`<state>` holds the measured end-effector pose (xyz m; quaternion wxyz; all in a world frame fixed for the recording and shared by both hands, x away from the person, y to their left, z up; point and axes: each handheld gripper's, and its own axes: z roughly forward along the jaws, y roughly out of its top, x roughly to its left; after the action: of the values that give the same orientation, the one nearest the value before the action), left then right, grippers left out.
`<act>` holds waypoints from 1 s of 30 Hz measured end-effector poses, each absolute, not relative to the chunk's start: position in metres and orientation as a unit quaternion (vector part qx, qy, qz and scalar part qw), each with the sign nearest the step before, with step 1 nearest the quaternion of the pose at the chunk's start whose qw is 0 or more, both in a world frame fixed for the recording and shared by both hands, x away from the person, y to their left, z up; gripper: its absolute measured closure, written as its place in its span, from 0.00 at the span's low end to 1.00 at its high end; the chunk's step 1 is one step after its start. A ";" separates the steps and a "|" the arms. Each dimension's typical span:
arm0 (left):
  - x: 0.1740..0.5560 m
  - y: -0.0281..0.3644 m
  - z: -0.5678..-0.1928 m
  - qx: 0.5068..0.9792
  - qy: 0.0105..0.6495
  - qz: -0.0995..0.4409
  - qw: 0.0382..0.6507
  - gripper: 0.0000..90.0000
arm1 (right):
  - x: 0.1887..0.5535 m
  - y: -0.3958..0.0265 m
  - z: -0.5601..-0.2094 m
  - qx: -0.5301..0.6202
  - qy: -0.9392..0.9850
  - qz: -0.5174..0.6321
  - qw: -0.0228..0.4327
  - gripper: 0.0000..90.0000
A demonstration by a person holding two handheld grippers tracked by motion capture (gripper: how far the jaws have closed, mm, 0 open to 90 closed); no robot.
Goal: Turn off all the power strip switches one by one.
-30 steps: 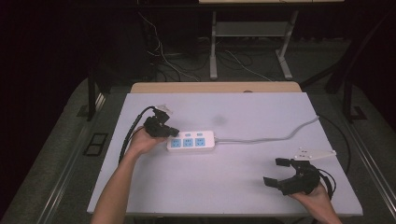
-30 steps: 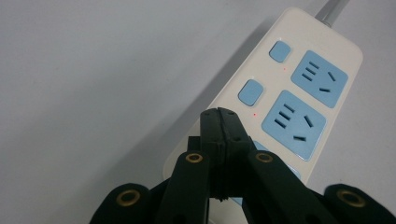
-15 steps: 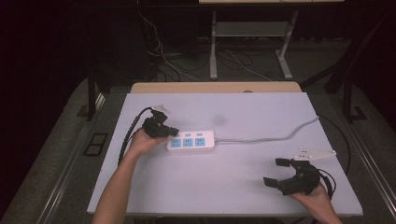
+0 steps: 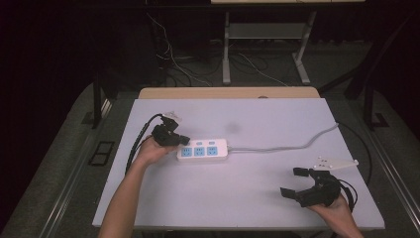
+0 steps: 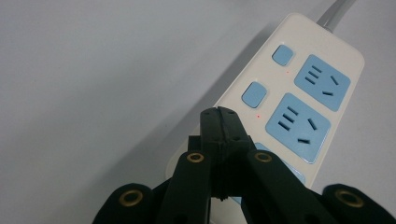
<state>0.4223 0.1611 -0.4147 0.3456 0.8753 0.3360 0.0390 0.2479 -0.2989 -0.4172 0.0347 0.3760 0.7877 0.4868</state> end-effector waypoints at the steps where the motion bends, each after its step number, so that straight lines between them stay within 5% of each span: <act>1: 0.422 0.161 -0.415 0.875 0.336 0.039 0.346 1.00 | 0.248 -0.299 -0.417 0.376 0.787 0.487 0.035 0.00; 30: 0.423 0.165 -0.409 0.875 0.346 0.039 0.335 1.00 | 0.249 -0.300 -0.418 0.381 0.786 0.485 0.034 0.00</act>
<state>0.4232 0.1653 -0.4090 0.3355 0.8754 0.3459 0.0392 0.2491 -0.3005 -0.4184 0.0338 0.3807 0.7863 0.4854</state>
